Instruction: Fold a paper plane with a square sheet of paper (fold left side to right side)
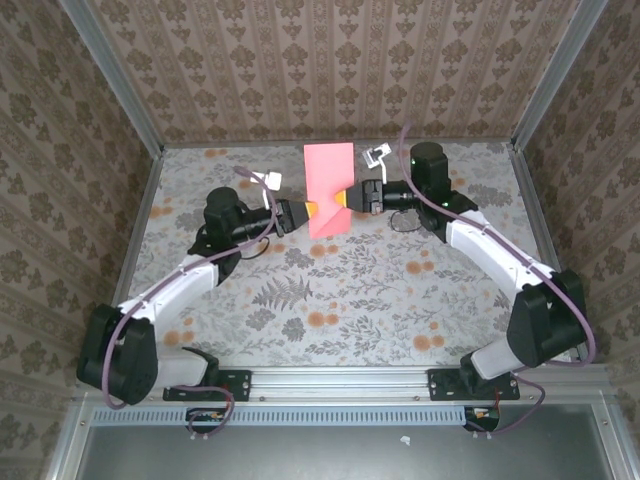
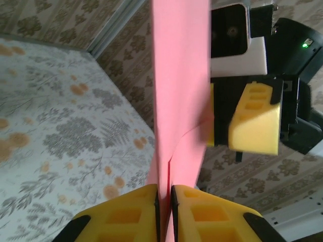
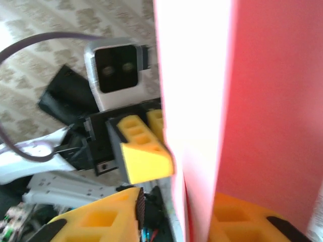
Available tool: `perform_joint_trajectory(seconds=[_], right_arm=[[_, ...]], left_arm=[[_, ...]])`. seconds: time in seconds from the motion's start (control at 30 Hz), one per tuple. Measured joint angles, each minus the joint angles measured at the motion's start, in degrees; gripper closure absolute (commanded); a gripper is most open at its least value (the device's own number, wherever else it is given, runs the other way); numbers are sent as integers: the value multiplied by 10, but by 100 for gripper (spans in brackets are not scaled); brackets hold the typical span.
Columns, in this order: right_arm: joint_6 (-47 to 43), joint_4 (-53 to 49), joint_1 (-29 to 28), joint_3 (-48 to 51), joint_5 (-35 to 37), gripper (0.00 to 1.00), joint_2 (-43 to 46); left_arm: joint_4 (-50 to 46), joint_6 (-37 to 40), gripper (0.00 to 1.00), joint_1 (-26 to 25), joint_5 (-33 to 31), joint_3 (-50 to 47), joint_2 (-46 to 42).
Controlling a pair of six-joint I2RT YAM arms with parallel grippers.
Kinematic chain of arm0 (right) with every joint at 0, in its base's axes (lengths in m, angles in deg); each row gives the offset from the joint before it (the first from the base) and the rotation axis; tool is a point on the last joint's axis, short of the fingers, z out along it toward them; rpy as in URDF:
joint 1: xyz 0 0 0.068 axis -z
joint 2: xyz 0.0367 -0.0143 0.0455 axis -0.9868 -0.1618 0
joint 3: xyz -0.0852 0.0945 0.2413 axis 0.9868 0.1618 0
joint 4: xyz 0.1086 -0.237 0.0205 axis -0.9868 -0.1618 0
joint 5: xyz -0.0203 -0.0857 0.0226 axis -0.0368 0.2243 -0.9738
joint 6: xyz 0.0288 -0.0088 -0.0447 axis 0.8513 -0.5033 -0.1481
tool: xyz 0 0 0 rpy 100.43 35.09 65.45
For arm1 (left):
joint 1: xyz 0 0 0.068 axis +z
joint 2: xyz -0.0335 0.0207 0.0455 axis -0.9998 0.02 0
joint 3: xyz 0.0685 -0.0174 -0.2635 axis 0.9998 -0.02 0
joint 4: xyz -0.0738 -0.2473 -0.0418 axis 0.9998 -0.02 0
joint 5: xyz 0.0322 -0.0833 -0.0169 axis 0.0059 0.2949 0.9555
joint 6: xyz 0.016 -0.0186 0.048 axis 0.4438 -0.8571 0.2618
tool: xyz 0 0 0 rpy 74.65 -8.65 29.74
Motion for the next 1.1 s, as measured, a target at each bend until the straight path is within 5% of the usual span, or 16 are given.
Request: perform_joint_trajectory(seconds=[0.17, 0.33, 0.5, 0.67, 0.83, 1.1], right_arm=[[-75, -140, 35, 3, 151, 44, 59], [-118, -259, 39, 5, 366, 22, 100], [-124, -334, 39, 38, 550, 5, 124], [-122, -370, 39, 72, 656, 0, 168], [-122, -381, 40, 85, 707, 0, 210], [-122, -384, 40, 101, 731, 0, 223]], left_arm=[[-205, 103, 87, -43, -106, 35, -71], [-430, 197, 94, -177, -328, 140, -71], [-632, 206, 100, -305, -571, 271, 41], [-816, 129, 100, -364, -746, 377, 196], [-915, 42, 100, -372, -808, 414, 286], [-964, -53, 100, -353, -770, 492, 412]])
